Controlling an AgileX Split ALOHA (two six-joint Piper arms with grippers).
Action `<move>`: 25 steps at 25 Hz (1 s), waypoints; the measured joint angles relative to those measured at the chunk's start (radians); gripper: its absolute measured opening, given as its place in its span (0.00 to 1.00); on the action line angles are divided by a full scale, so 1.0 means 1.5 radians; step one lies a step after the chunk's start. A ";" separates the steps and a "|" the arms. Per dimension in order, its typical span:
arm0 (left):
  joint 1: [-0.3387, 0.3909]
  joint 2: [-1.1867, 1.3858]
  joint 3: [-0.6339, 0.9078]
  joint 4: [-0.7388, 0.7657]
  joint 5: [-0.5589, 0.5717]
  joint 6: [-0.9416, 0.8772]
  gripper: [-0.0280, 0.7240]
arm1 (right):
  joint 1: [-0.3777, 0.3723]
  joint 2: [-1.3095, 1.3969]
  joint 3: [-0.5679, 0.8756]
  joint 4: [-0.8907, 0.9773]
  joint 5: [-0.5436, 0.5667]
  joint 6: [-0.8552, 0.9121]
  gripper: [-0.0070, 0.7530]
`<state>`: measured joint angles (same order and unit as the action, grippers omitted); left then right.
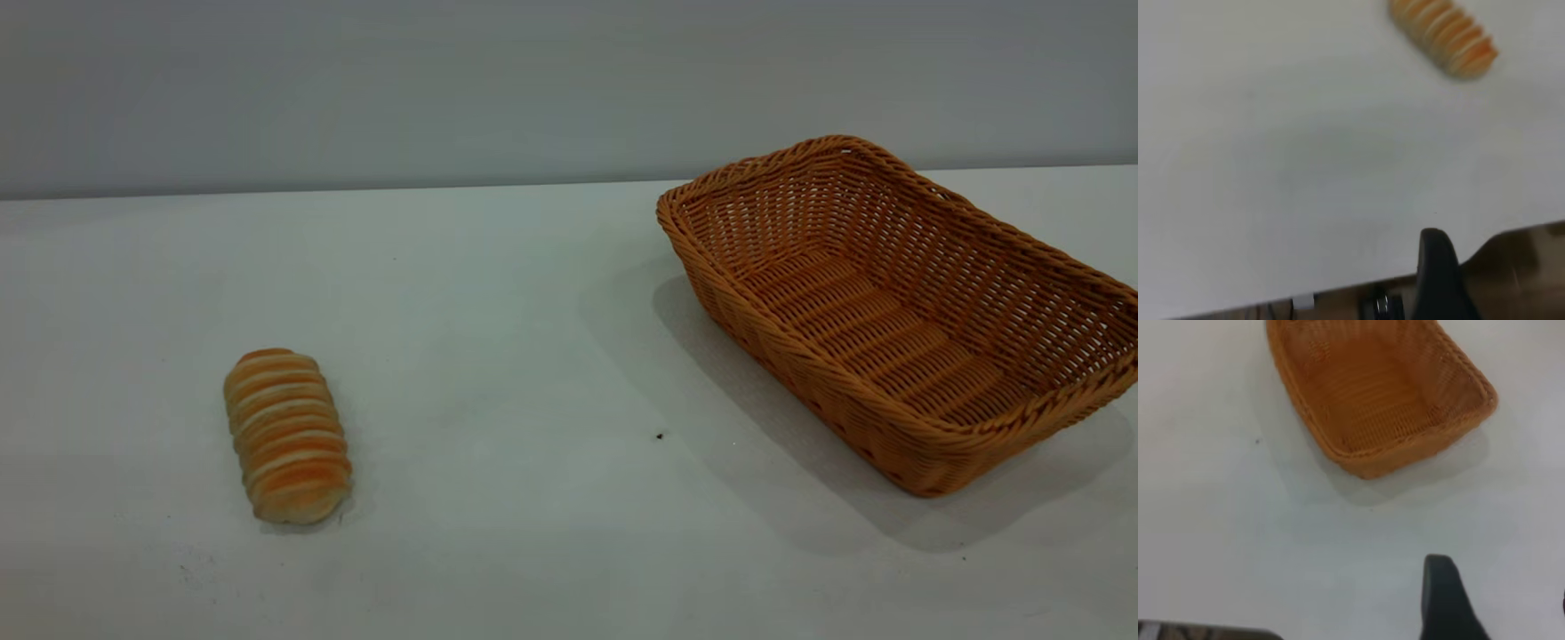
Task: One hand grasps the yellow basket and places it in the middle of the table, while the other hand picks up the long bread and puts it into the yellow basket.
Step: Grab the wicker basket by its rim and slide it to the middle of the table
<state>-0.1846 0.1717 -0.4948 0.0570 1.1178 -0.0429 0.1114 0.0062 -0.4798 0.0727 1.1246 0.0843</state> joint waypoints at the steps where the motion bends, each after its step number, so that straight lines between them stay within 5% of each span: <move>1: 0.000 0.027 -0.003 0.004 -0.018 -0.010 0.71 | 0.001 0.022 0.000 -0.007 -0.002 0.022 0.61; 11: 0.000 0.277 -0.008 -0.006 -0.295 -0.059 0.71 | 0.007 0.362 -0.001 -0.008 -0.227 0.115 0.61; 25: 0.000 0.426 -0.049 -0.059 -0.327 -0.051 0.71 | 0.007 0.814 -0.117 0.052 -0.352 0.179 0.61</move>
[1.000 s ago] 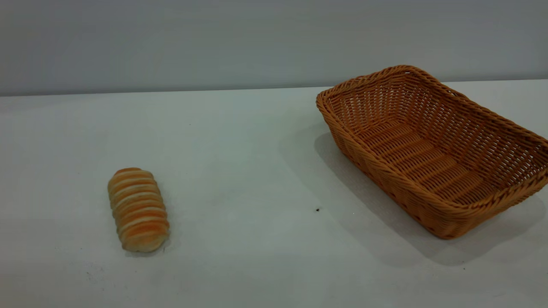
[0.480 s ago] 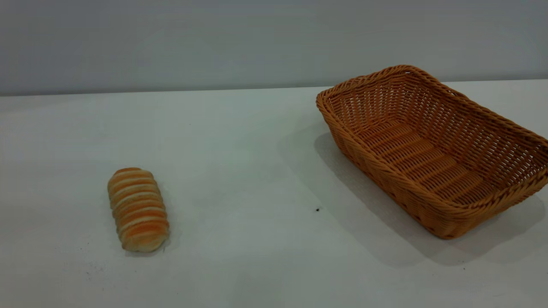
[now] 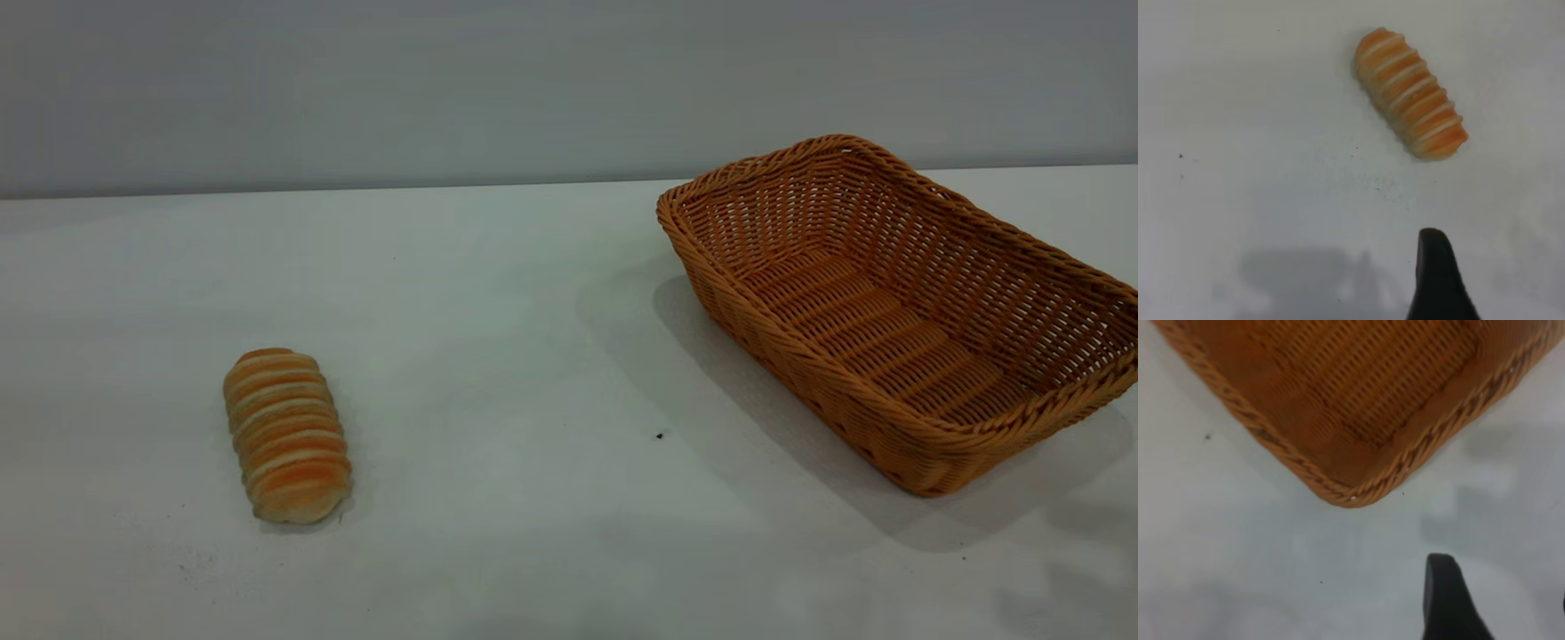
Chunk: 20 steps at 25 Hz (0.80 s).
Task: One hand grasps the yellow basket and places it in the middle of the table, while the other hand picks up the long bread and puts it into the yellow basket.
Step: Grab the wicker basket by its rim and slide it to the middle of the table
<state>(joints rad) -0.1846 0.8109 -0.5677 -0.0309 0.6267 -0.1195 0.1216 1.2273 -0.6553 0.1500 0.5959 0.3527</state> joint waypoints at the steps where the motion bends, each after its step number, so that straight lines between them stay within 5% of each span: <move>1: 0.000 0.000 0.000 -0.001 0.001 0.001 0.71 | 0.000 0.027 -0.008 -0.001 0.000 0.011 0.61; 20: 0.000 0.000 0.000 -0.029 0.004 0.019 0.71 | -0.001 0.262 -0.045 0.088 -0.140 0.113 0.61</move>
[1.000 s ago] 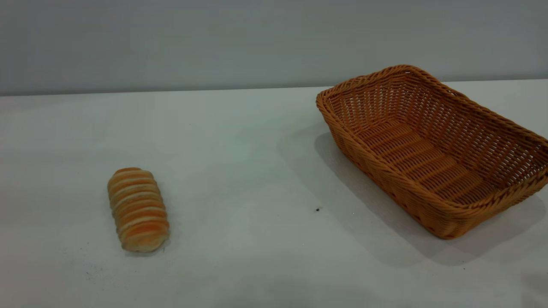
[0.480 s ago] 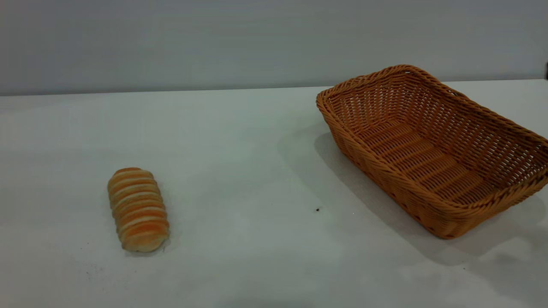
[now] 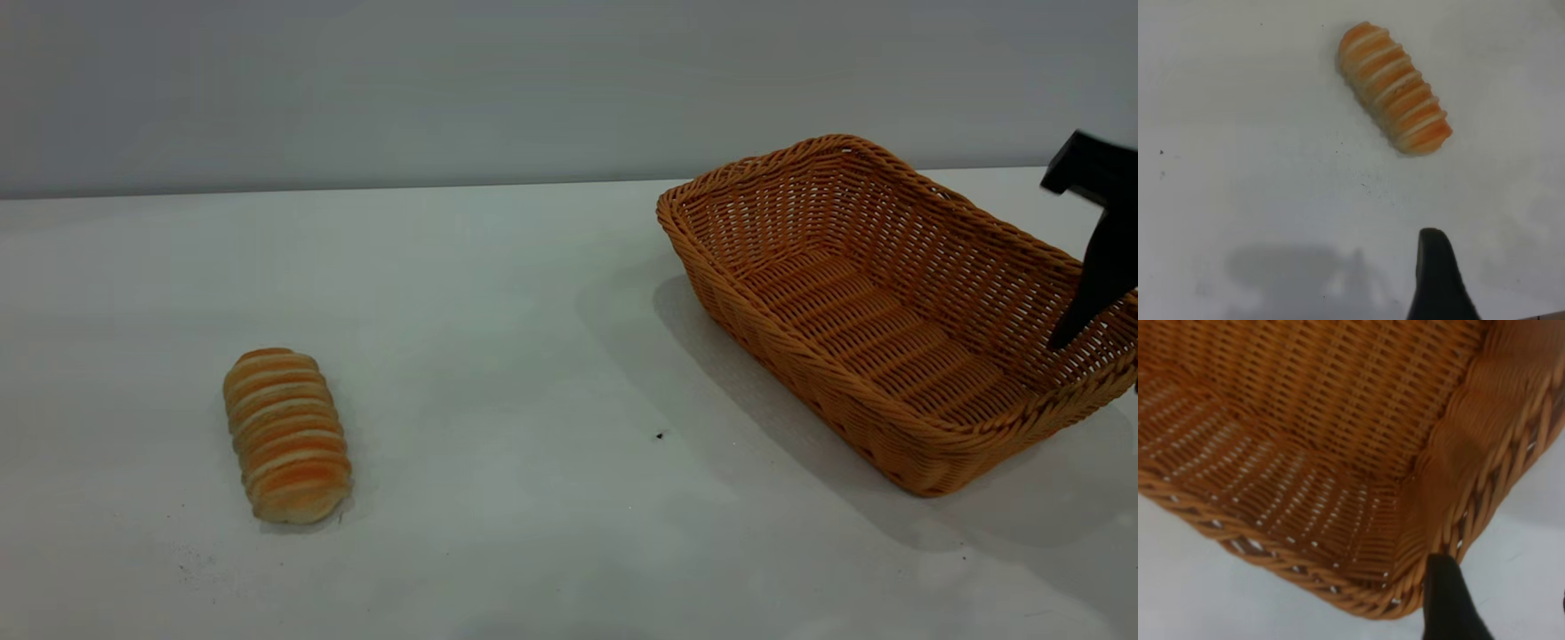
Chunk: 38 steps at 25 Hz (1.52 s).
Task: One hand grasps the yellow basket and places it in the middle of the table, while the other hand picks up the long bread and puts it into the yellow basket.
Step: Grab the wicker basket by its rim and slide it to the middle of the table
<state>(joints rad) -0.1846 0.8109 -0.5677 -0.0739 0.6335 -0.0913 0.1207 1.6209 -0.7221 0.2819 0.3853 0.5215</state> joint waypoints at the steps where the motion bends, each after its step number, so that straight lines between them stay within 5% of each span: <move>1: 0.000 0.000 0.000 -0.001 0.000 0.002 0.71 | 0.000 0.008 0.000 0.001 -0.006 0.000 0.61; 22: 0.000 0.000 0.000 -0.003 -0.002 0.014 0.71 | -0.001 0.142 -0.003 0.001 -0.135 -0.001 0.59; 26: 0.000 0.000 0.000 -0.003 -0.003 0.014 0.71 | -0.001 0.171 -0.006 0.006 -0.161 -0.003 0.49; 32: 0.000 0.000 0.000 -0.003 -0.004 0.014 0.71 | -0.004 0.182 -0.011 0.017 -0.189 -0.027 0.15; 38: 0.000 0.000 0.000 -0.003 -0.005 0.014 0.71 | -0.005 0.187 -0.048 0.011 -0.143 -0.102 0.14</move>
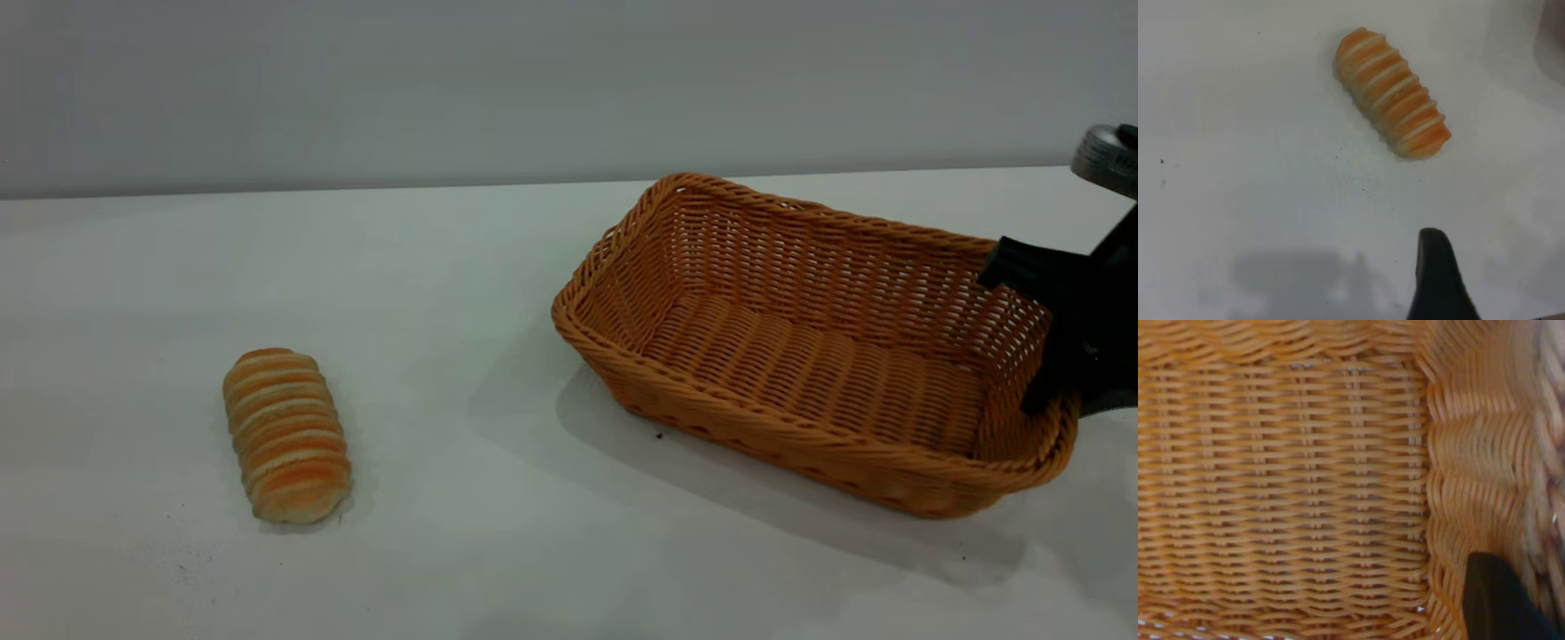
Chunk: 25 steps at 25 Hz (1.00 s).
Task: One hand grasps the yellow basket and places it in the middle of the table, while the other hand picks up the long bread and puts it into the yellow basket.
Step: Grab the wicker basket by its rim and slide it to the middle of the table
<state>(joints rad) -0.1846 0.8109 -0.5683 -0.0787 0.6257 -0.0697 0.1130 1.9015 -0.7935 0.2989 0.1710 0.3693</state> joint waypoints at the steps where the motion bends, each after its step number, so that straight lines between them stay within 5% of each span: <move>1: 0.000 0.000 0.000 0.000 0.000 0.000 0.71 | -0.002 0.001 -0.012 0.001 0.013 -0.015 0.14; 10: 0.000 0.000 0.000 0.000 0.000 0.001 0.71 | 0.033 0.001 -0.105 0.071 0.139 -0.213 0.14; 25: 0.000 0.000 0.000 0.000 0.003 0.001 0.71 | 0.110 0.065 -0.106 0.260 0.082 -0.422 0.17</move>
<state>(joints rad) -0.1846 0.8109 -0.5683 -0.0787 0.6298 -0.0679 0.2778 1.9991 -0.9526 0.6893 0.2945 -0.2644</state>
